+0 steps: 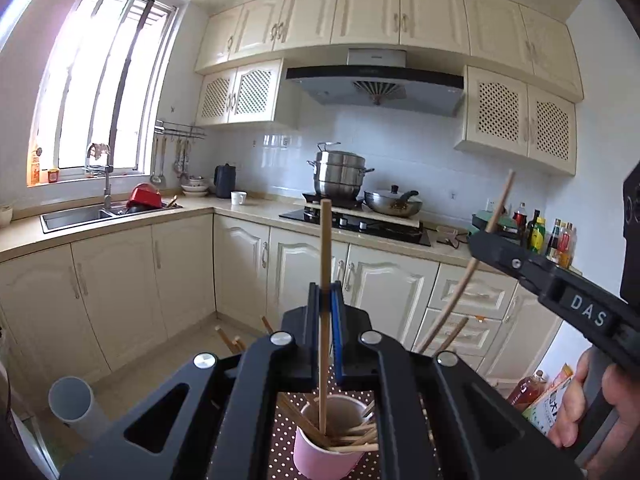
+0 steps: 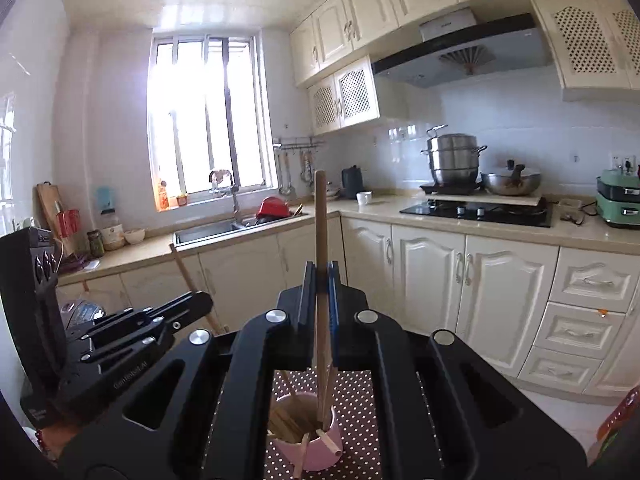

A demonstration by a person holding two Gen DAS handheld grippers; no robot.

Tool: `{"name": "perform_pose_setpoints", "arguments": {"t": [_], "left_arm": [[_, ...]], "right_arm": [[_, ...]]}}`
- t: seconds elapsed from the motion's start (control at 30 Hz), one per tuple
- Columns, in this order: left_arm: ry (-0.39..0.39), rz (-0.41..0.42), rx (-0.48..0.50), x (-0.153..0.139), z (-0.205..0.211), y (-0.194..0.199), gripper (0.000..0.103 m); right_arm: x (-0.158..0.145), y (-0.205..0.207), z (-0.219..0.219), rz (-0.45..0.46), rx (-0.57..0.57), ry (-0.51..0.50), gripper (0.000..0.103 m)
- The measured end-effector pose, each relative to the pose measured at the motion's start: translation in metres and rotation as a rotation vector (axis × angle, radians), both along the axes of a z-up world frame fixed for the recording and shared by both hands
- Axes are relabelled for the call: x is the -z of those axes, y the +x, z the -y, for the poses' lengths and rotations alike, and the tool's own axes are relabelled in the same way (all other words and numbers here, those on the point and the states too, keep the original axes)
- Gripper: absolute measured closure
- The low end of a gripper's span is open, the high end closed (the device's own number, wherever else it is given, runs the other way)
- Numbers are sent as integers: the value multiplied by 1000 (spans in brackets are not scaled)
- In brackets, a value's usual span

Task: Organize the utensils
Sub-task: 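Open the right tool to release the chopstick and raise it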

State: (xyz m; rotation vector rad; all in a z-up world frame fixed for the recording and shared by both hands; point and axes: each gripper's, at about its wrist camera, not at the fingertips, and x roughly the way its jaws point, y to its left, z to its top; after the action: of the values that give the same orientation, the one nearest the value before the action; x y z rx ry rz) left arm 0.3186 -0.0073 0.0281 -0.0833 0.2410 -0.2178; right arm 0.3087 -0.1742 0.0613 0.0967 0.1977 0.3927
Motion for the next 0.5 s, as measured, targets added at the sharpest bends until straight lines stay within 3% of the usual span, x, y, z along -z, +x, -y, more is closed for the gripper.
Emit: {"name": "perform_pose_setpoints", "arguments": {"t": [0.3, 0.5], "left_arm": [[32, -26, 56, 32, 6, 5, 97], [65, -61, 65, 48, 12, 11, 96]], "right_arm": [[26, 13, -10, -67, -21, -68, 97], [30, 12, -12, -56, -15, -89, 97]]}}
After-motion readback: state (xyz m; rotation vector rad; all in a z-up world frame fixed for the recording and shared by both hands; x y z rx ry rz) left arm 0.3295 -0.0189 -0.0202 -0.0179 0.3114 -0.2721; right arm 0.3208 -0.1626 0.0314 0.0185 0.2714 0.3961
